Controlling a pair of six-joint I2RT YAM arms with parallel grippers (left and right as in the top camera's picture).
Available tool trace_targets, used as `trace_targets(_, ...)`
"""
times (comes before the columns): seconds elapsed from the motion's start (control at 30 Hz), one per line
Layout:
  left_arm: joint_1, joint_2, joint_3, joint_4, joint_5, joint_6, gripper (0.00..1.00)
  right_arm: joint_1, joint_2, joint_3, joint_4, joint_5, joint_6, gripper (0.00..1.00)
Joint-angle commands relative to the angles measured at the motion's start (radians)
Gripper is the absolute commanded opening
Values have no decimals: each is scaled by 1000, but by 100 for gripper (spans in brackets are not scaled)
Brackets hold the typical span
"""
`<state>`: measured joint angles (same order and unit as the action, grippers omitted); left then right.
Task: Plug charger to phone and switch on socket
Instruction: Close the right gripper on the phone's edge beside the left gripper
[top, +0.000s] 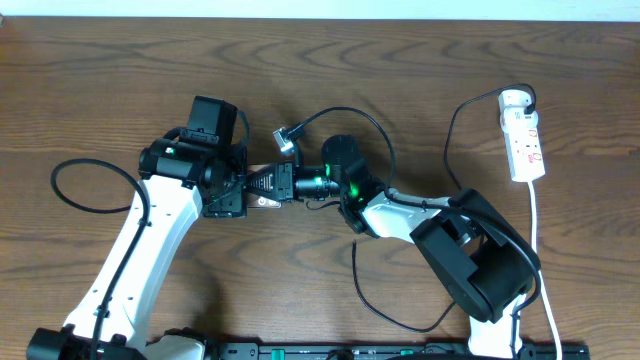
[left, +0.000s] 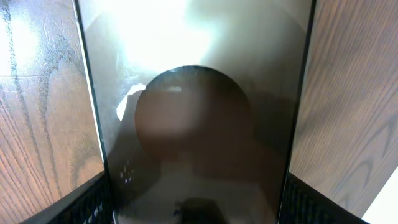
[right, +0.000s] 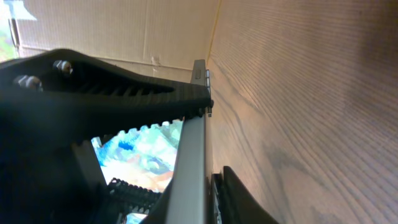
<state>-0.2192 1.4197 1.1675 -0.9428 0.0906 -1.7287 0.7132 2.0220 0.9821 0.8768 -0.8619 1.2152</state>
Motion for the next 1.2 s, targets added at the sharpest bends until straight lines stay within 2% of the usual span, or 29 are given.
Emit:
trace_targets(0.0, -3, 6, 12, -6, -12, 0, 7, 9, -8, 9, -2, 6, 2, 10)
trace_targets(0.3, -3, 6, 12, -6, -12, 0, 7, 9, -8, 9, -2, 6, 4, 1)
trace_targets(0.5, -3, 6, 12, -8, -13, 7, 8, 9, -8, 9, -1, 7, 4, 1)
trace_targets(0.57, -3, 6, 12, -13, -13, 7, 17, 8, -8, 9, -2, 7, 4, 1)
trace_targets(0.67, -3, 6, 12, -18, -13, 7, 47, 8, -8, 9, -1, 7, 4, 1)
trace_targets(0.77, -3, 6, 12, -18, -13, 7, 63, 8, -8, 9, -1, 8, 4, 1)
trace_targets(0.87, -3, 6, 12, -18, -13, 7, 68, 8, -8, 9, -1, 9, 4, 1)
trace_targets(1.03, -3, 6, 12, -21, -13, 7, 82, 8, -8, 9, -2, 11, 4, 1)
trace_targets(1.17, -3, 6, 12, -21, -13, 7, 86, 8, -8, 9, -2, 11, 4, 1)
